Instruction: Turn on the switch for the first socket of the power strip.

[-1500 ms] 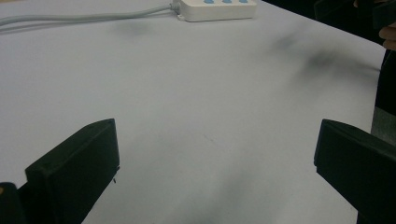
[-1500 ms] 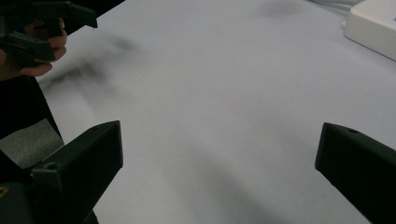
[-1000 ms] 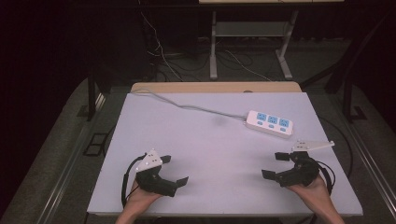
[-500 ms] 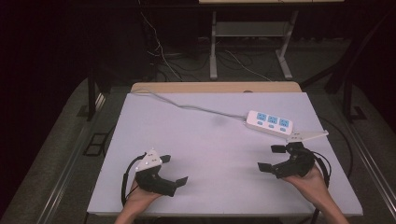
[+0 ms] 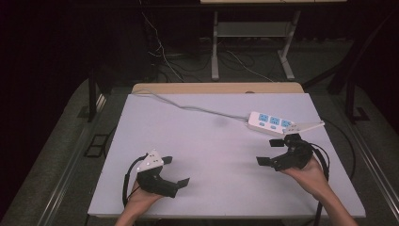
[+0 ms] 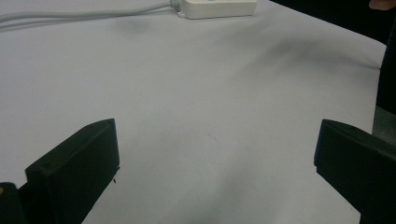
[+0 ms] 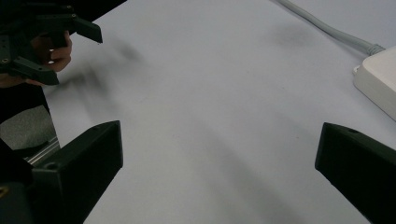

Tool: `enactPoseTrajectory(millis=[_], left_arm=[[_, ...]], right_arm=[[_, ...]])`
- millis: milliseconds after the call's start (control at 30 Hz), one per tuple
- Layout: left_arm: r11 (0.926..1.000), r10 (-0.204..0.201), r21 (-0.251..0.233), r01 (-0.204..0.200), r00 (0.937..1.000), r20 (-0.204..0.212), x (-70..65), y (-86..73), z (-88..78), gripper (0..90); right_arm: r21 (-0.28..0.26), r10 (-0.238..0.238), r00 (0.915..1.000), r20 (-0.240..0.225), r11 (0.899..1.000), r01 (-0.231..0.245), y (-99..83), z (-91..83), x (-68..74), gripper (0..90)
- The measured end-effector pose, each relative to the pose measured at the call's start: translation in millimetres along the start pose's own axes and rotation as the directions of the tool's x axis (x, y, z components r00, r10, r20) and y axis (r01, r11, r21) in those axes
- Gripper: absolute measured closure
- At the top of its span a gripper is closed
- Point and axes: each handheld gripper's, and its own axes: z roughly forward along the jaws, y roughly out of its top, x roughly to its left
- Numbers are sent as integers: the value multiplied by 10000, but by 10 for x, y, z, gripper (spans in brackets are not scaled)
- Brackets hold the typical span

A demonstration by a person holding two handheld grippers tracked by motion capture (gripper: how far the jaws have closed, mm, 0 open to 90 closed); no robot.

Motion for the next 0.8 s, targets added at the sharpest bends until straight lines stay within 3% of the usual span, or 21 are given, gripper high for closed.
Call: enactPoseTrajectory(millis=[800], left_arm=[[10000, -44, 25, 44, 10000, -6, 11, -11, -6, 0]], right_arm=[[462, -464, 9989, 23, 9979, 462, 433, 16, -200, 4]])
